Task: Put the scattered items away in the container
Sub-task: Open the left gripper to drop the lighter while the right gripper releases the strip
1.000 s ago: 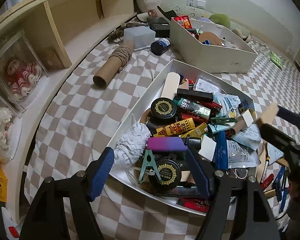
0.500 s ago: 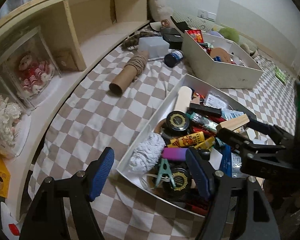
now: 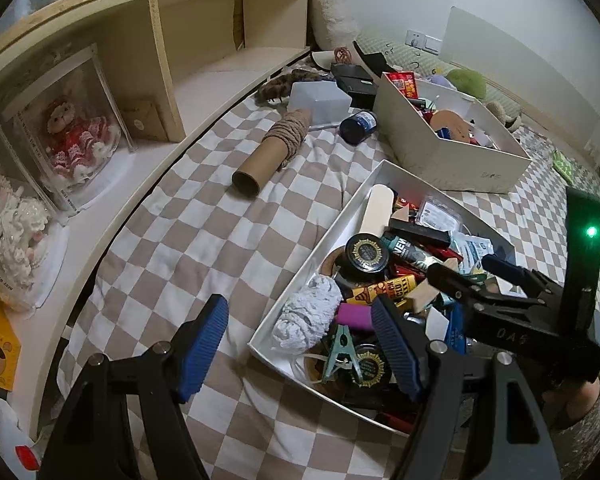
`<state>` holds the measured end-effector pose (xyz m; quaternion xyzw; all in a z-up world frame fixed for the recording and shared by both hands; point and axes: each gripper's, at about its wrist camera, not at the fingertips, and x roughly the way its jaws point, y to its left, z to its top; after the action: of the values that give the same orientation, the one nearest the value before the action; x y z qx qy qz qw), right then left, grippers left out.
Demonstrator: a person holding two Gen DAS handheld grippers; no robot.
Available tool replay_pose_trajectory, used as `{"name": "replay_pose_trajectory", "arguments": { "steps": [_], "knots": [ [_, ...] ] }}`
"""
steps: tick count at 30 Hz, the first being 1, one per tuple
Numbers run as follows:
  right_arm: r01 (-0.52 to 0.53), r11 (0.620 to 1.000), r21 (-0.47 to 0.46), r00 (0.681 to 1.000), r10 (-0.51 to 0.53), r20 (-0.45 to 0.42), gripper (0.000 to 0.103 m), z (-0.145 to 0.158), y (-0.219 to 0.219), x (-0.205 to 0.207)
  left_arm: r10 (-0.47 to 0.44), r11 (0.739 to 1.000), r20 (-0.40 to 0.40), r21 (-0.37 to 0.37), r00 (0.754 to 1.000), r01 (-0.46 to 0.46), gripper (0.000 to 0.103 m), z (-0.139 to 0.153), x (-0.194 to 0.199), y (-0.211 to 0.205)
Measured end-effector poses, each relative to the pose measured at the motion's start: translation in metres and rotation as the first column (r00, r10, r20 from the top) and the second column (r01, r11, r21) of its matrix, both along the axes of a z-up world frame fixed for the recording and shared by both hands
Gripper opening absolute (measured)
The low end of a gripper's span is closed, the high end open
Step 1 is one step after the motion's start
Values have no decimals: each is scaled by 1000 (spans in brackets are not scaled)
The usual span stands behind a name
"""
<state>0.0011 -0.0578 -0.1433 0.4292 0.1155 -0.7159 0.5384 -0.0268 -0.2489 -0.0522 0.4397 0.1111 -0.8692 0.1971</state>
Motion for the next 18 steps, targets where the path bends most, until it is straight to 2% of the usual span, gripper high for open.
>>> {"name": "replay_pose_trajectory", "arguments": {
  "steps": [12, 18],
  "knots": [
    [-13, 998, -60, 999, 11, -35, 103, 32, 33, -6, -27, 1000, 4, -13, 1000, 27, 74, 2, -3, 15],
    [-35, 998, -58, 995, 29, -100, 103, 48, 45, 0, -40, 999, -11, -16, 999, 40, 74, 8, -3, 24]
  ]
}}
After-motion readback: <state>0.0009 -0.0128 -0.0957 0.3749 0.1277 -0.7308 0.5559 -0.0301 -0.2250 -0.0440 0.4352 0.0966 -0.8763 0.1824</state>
